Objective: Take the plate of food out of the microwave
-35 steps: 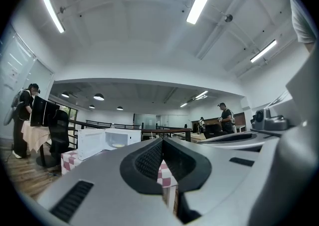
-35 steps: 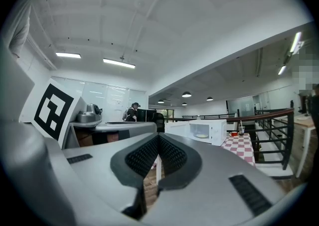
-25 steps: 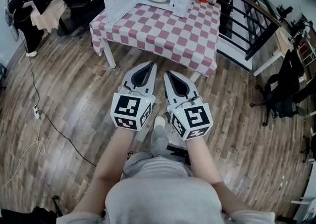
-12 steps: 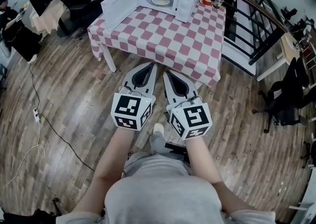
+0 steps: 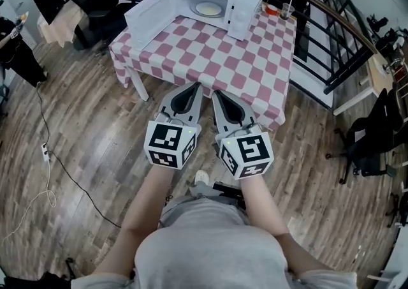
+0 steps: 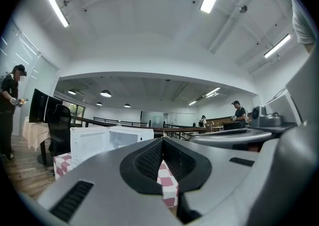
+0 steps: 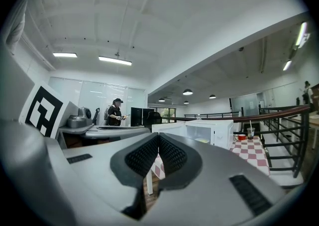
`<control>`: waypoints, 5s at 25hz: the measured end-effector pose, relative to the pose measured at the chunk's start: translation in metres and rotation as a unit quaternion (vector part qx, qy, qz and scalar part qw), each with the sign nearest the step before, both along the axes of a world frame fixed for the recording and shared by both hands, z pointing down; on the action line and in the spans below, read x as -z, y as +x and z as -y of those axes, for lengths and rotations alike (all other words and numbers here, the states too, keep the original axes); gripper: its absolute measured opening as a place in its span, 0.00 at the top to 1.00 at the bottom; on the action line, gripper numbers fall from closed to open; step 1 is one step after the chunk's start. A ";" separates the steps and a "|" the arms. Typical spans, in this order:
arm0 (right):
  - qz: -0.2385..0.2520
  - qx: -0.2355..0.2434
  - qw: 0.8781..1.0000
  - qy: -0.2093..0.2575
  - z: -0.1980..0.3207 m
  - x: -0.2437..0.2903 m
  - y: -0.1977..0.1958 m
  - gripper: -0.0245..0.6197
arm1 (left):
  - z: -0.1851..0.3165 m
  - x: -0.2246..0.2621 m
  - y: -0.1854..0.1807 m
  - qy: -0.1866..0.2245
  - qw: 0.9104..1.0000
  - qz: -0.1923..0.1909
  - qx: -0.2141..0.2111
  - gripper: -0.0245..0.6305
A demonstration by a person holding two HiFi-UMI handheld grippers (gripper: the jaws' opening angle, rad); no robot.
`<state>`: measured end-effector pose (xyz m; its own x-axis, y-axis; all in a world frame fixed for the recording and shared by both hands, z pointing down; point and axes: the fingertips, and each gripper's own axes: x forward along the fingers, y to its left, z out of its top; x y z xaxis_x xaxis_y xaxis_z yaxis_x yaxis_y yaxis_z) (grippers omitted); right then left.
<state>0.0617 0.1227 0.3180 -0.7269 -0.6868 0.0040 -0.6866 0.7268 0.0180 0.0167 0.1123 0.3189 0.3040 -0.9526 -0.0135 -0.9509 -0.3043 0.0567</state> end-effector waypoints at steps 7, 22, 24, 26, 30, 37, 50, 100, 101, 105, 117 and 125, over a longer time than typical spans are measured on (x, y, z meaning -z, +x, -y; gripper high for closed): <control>-0.002 0.016 1.000 -0.004 0.052 0.001 -0.004 0.92 | 0.048 0.002 -0.006 -0.004 1.000 -0.006 0.024 0.96; 0.016 0.032 0.999 0.000 0.119 -0.001 -0.002 0.92 | 0.117 0.001 -0.008 0.003 0.999 0.000 0.045 0.96; 0.016 0.031 0.999 -0.002 0.125 -0.002 -0.003 0.92 | 0.122 0.001 -0.009 0.003 0.999 0.001 0.045 0.96; 0.017 0.030 0.999 -0.003 0.131 -0.001 -0.005 0.92 | 0.128 0.003 -0.011 0.003 0.999 0.002 0.045 0.96; 0.016 0.032 0.999 -0.001 0.142 0.000 -0.010 0.92 | 0.140 0.004 -0.020 0.004 0.999 0.002 0.048 0.96; 0.013 0.022 1.000 -0.011 0.165 -0.009 -0.018 0.92 | 0.162 -0.002 -0.038 -0.002 0.999 -0.009 0.051 0.96; 0.010 -0.015 1.000 -0.022 0.228 -0.017 -0.056 0.92 | 0.233 -0.007 -0.079 -0.012 1.000 -0.012 0.012 0.96; -0.004 -0.169 0.982 -0.086 0.398 -0.057 -0.130 0.92 | 0.421 -0.063 -0.146 -0.088 0.976 -0.064 -0.188 0.74; -0.002 -0.168 0.982 -0.088 0.403 -0.059 -0.128 0.92 | 0.425 -0.065 -0.145 -0.094 0.975 -0.071 -0.190 0.63; -0.003 -0.161 0.982 -0.097 0.421 -0.066 -0.123 0.92 | 0.444 -0.075 -0.145 -0.111 0.969 -0.115 -0.189 0.59; -0.009 -0.144 0.983 -0.116 0.463 -0.087 -0.116 0.92 | 0.493 -0.109 -0.151 -0.164 0.952 -0.210 -0.152 0.59; -0.017 -0.147 0.981 -0.123 0.490 -0.102 -0.110 0.92 | 0.528 -0.130 -0.154 -0.192 0.935 -0.272 -0.124 0.59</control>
